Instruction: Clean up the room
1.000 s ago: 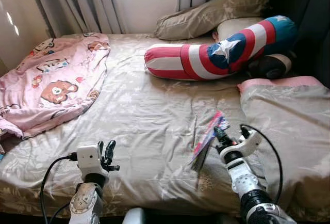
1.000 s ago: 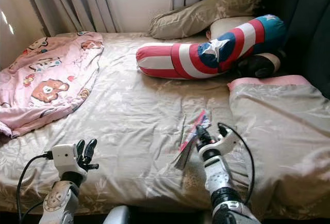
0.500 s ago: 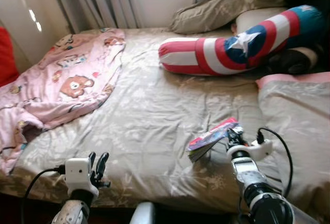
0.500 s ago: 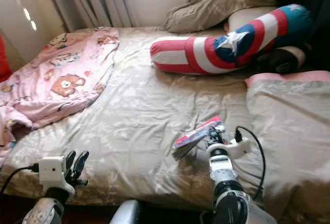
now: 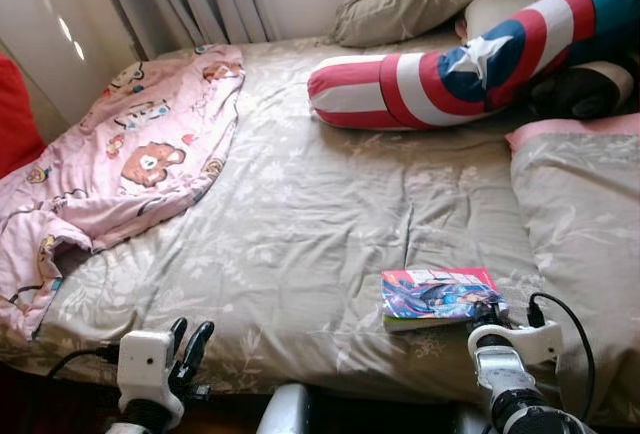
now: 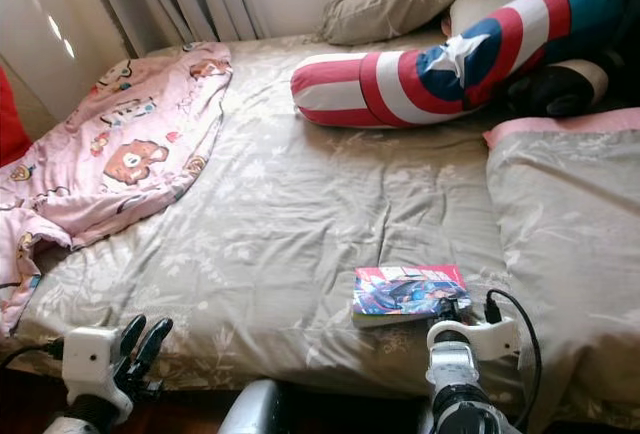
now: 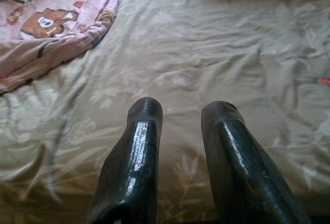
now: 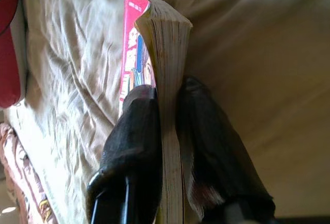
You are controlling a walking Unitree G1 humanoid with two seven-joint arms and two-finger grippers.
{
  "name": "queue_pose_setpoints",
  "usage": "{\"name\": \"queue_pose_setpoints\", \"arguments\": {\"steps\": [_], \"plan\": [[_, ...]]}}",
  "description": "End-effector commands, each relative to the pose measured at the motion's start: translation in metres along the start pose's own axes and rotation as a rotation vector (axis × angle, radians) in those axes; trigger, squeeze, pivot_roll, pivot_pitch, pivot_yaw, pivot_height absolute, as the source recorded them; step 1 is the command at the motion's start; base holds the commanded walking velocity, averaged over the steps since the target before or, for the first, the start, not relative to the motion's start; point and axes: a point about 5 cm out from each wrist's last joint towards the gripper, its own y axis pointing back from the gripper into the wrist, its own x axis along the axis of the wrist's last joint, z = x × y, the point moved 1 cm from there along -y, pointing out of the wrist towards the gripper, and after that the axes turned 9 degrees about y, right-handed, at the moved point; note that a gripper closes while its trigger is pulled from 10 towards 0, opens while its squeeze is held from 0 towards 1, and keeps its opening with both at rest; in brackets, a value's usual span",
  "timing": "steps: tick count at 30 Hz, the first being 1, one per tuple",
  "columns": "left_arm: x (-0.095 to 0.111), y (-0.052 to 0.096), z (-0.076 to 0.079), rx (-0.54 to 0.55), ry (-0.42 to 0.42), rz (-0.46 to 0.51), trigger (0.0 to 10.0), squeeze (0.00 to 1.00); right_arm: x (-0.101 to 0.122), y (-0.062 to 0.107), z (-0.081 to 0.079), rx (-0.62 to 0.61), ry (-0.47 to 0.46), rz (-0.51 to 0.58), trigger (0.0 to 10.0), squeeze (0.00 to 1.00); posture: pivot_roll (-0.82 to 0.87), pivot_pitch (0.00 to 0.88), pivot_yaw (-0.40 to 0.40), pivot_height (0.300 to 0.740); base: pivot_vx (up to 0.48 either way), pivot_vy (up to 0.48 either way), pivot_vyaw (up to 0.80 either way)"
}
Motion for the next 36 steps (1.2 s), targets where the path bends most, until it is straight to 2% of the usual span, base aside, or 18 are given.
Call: {"name": "queue_pose_setpoints", "arguments": {"steps": [1, 5, 8, 12, 13, 14, 15, 16, 17, 29, 30, 31, 36], "plan": [[0.002, 0.006, -0.005, 0.018, -0.010, -0.021, 10.0, 0.00, -0.003, 0.000, -0.001, -0.020, -0.016, 0.003, 10.0, 0.00, 0.29, 0.148, 0.164, 0.619, 0.000, 0.000, 0.00], [0.001, 0.013, -0.004, 0.025, -0.012, -0.050, 10.0, 0.00, -0.003, -0.001, -0.006, -0.021, -0.044, 0.010, 10.0, 0.00, 0.30, 0.160, 0.164, 0.619, 0.000, 0.000, 0.00], [0.002, 0.014, -0.003, 0.022, -0.016, -0.057, 10.0, 0.00, -0.004, -0.001, -0.008, -0.021, -0.047, 0.006, 10.0, 0.00, 0.31, 0.169, 0.162, 0.619, 0.000, 0.000, 0.00], [0.003, 0.012, -0.004, 0.028, -0.019, -0.059, 10.0, 0.00, -0.007, -0.002, -0.011, -0.016, -0.008, -0.014, 10.0, 0.00, 0.31, 0.178, 0.160, 0.619, 0.000, 0.000, 0.00], [0.003, 0.012, -0.004, 0.028, -0.020, -0.060, 10.0, 0.00, -0.008, -0.002, -0.012, -0.008, -0.004, -0.019, 10.0, 0.16, 0.31, 0.179, 0.159, 0.619, 0.000, 0.000, 0.00], [0.003, 0.012, -0.004, 0.028, -0.020, -0.060, 10.0, 0.00, -0.008, -0.002, -0.012, -0.008, -0.004, -0.019, 10.0, 0.16, 0.31, 0.179, 0.159, 0.619, 0.000, 0.000, 0.00], [0.003, 0.012, -0.003, 0.028, -0.020, -0.061, 10.0, 0.00, -0.009, -0.002, -0.013, -0.003, -0.003, -0.021, 10.0, 0.58, 0.31, 0.179, 0.159, 0.619, 0.000, 0.000, 0.00], [0.003, 0.012, -0.003, 0.028, -0.020, -0.061, 10.0, 0.00, -0.009, -0.002, -0.013, -0.003, -0.003, -0.021, 10.0, 0.58, 0.31, 0.179, 0.159, 0.619, 0.000, 0.000, 0.00], [0.004, 0.013, -0.003, 0.030, -0.020, -0.064, 10.0, 0.00, -0.009, -0.001, -0.013, -0.004, -0.001, -0.019, 10.0, 1.00, 0.31, 0.180, 0.156, 0.619, 0.000, 0.000, 0.00], [0.002, 0.009, -0.003, 0.036, -0.014, -0.072, 10.0, 0.00, -0.008, 0.000, -0.001, -0.066, 0.028, -0.026, 10.0, 0.99, 0.30, 0.169, 0.147, 0.619, 0.000, 0.000, 0.00], [0.002, 0.009, -0.002, 0.036, -0.013, -0.073, 10.0, 0.00, -0.009, 0.001, 0.001, -0.078, 0.037, -0.030, 10.0, 0.11, 0.30, 0.165, 0.146, 0.619, 0.000, 0.000, 0.00], [0.002, 0.007, -0.002, 0.036, -0.012, -0.073, 10.0, 0.00, -0.010, 0.002, 0.005, -0.094, 0.048, -0.039, 10.0, 0.00, 0.30, 0.162, 0.145, 0.619, 0.000, 0.000, 0.00], [0.002, 0.002, -0.001, 0.034, -0.007, -0.065, 10.0, 0.00, -0.013, 0.004, 0.013, -0.131, 0.053, -0.049, 10.0, 0.00, 0.29, 0.153, 0.144, 0.619, 0.000, 0.000, 0.00]]}}
